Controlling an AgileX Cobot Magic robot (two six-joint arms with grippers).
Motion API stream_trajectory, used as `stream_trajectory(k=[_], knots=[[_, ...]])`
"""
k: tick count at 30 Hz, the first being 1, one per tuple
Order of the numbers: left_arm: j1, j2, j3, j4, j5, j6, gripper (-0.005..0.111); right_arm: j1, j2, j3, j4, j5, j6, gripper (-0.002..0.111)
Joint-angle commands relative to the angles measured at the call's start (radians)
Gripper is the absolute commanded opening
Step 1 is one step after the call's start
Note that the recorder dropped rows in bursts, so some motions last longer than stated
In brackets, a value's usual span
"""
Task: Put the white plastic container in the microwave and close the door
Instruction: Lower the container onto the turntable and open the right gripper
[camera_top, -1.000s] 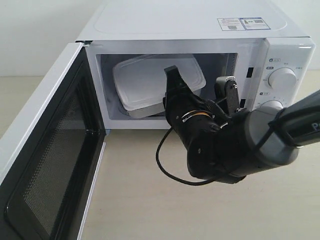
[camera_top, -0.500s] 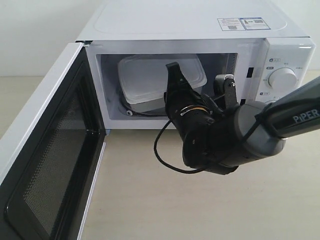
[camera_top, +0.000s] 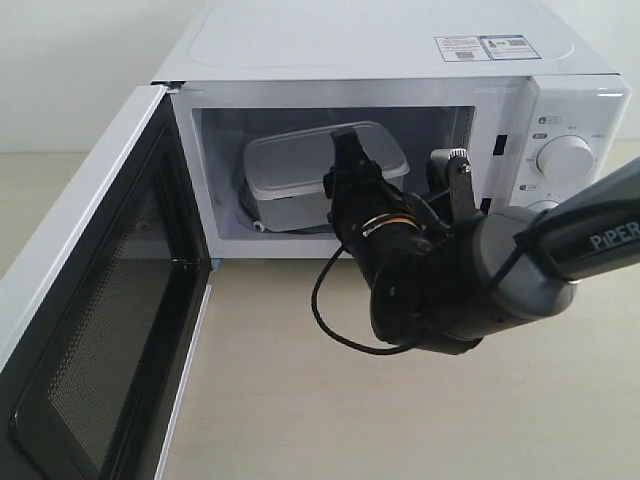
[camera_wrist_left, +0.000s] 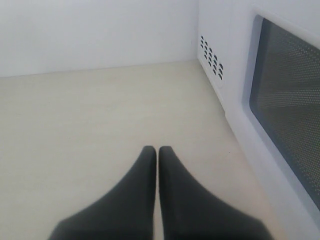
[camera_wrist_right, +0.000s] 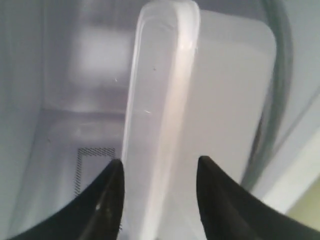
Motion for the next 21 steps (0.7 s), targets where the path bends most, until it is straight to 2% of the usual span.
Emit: stream_trajectory(k=[1, 7, 10, 12, 14, 18, 21], knots=[[0.005, -0.004, 0.004, -0.012, -0.005, -0.008, 0.004, -0.003, -0.022, 0.096, -0.073, -0.034, 0.02, 0.045], [0.005, -0.004, 0.004, -0.012, -0.005, -0.008, 0.004, -0.003, -0.071, 0.249, -0.258, -0.174, -0.041, 0.045], [0.005, -0.004, 0.004, -0.012, -0.005, -0.008, 0.004, -0.003, -0.097, 0.291, -0.393, -0.192, -0.156, 0.044], [0.005, -0.004, 0.004, -0.012, -0.005, -0.008, 0.004, -0.003, -0.109, 0.304, -0.469, -0.176, -0.305, 0.042], [0.005, -0.004, 0.004, -0.012, -0.005, -0.008, 0.004, -0.003, -0.109, 0.304, -0.501, -0.176, -0.53, 0.032], [0.005, -0.004, 0.004, -0.012, -0.005, -0.008, 0.004, -0.003, -0.107, 0.304, -0.504, -0.168, -0.957, -0.001], [0.005, -0.004, 0.004, -0.012, -0.005, -0.008, 0.004, -0.003, -0.107, 0.285, -0.498, -0.169, -1.085, 0.0]])
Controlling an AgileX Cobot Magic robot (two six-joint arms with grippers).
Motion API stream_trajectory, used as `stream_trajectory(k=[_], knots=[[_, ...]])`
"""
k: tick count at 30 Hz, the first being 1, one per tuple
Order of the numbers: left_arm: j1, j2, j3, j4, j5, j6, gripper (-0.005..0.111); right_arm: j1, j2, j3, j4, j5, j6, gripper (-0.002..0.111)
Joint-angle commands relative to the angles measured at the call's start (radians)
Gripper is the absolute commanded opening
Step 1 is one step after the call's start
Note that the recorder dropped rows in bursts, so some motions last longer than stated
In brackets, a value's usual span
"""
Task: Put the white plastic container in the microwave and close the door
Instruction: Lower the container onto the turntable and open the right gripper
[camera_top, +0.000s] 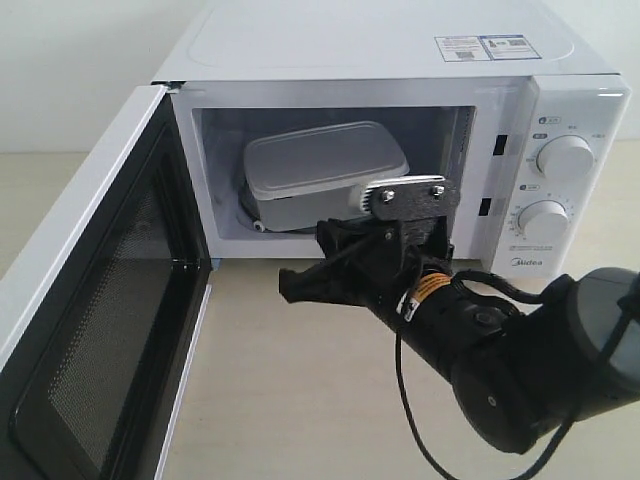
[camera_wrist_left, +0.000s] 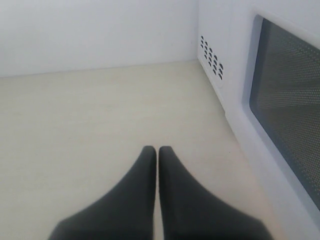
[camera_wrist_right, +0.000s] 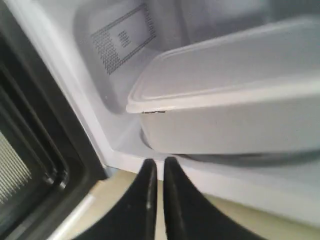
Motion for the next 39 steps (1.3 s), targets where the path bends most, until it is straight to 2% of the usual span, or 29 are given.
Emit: stream_trajectory(k=[1, 11, 14, 21, 39], knots=[[0.005, -0.004, 0.004, -0.012, -0.005, -0.008, 0.004, -0.003, 0.001, -0.038, -0.004, -0.001, -0.258, 0.0], [0.005, -0.004, 0.004, -0.012, -0.005, -0.008, 0.004, -0.003, 0.197, -0.253, 0.177, -0.001, -0.33, 0.0], [0.005, -0.004, 0.004, -0.012, -0.005, -0.008, 0.004, -0.003, 0.244, -0.318, 0.251, -0.003, -0.413, 0.0], [0.005, -0.004, 0.004, -0.012, -0.007, -0.008, 0.004, -0.011, 0.301, -0.417, 0.277, 0.019, -0.45, 0.0], [0.005, -0.004, 0.004, -0.012, -0.007, -0.008, 0.004, -0.012, 0.305, -0.465, 0.338, 0.028, -0.473, 0.0]])
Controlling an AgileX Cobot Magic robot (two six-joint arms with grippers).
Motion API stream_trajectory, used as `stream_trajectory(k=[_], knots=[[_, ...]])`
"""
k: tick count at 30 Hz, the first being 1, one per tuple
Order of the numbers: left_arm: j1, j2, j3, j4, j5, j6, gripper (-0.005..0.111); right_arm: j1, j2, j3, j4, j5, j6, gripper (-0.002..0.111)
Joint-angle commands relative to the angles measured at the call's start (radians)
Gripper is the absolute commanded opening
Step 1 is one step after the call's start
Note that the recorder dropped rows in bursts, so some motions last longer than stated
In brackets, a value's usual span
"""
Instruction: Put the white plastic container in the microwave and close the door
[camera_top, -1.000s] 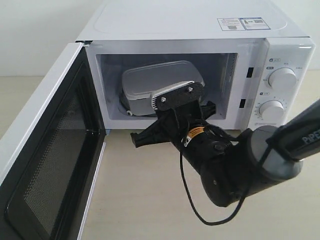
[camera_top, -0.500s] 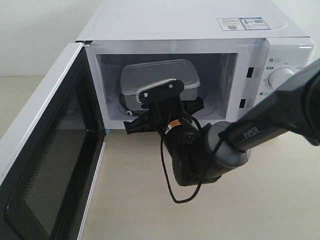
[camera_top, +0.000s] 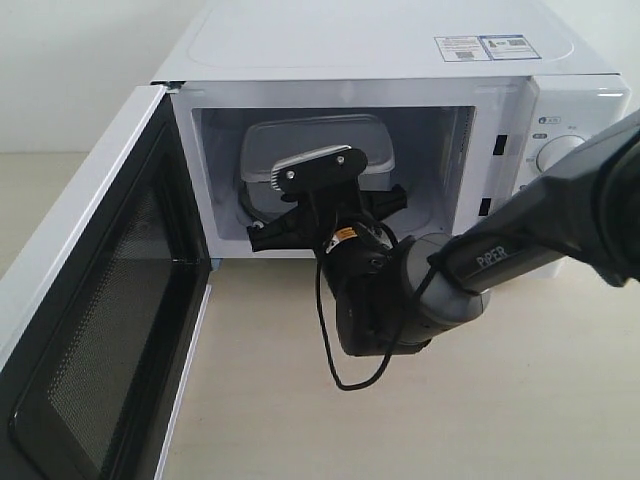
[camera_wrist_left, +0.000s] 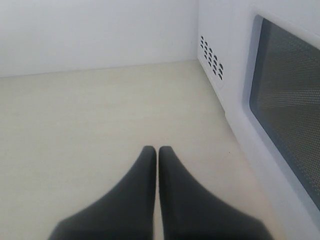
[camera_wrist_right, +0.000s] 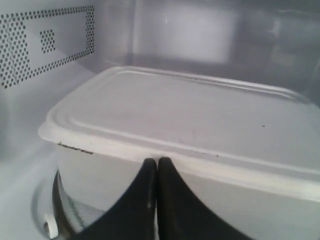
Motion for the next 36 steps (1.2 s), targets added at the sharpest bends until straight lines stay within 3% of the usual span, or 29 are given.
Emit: stream_trajectory(k=[1, 8, 20, 25, 32, 36], knots=[[0.005, -0.004, 0.004, -0.012, -0.007, -0.008, 0.004, 0.001, -0.014, 0.005, 0.028, 0.009, -0.007, 0.0], [0.005, -0.004, 0.004, -0.012, -0.007, -0.008, 0.004, 0.048, -0.112, 0.103, 0.085, -0.057, 0.0, 0.0], [0.005, -0.004, 0.004, -0.012, -0.007, -0.008, 0.004, 0.061, -0.369, 0.42, 0.115, 0.1, -0.002, 0.0], [0.005, -0.004, 0.004, -0.012, -0.007, -0.008, 0.004, 0.061, -0.524, 0.529, 0.112, 0.246, 0.011, 0.0], [0.005, -0.004, 0.004, -0.012, -0.007, -0.008, 0.004, 0.061, -0.721, 0.539, 0.053, 0.589, 0.014, 0.0], [0.005, -0.004, 0.004, -0.012, -0.007, -0.008, 0.004, 0.061, -0.786, 0.539, 0.053, 0.676, 0.046, 0.0]])
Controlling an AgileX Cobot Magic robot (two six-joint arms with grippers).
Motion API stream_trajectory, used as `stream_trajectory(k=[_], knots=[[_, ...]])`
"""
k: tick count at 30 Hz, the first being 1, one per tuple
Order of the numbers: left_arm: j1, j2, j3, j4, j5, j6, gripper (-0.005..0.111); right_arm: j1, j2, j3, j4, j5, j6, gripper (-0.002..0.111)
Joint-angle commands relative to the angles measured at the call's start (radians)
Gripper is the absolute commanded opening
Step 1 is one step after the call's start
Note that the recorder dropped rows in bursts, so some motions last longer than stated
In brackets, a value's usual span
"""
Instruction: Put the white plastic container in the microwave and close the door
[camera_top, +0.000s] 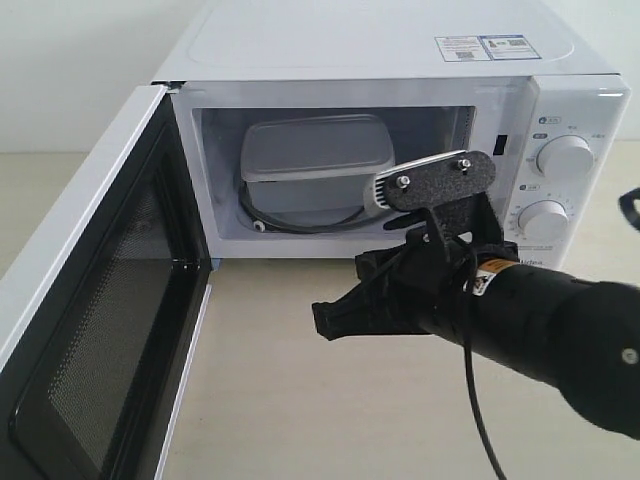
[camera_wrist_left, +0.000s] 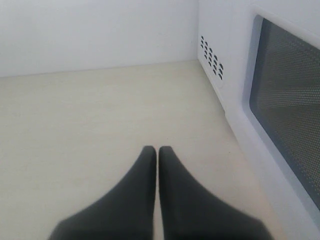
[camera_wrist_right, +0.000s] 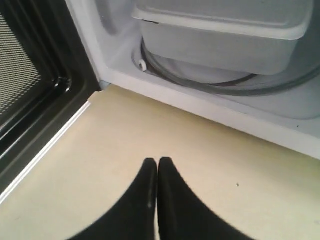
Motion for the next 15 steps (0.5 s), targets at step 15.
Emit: stream_trajectory(k=[15], knots=[[0.005, -0.004, 0.004, -0.012, -0.007, -0.008, 0.004, 0.0, -0.073, 0.005, -0.015, 0.069, 0.028, 0.0]])
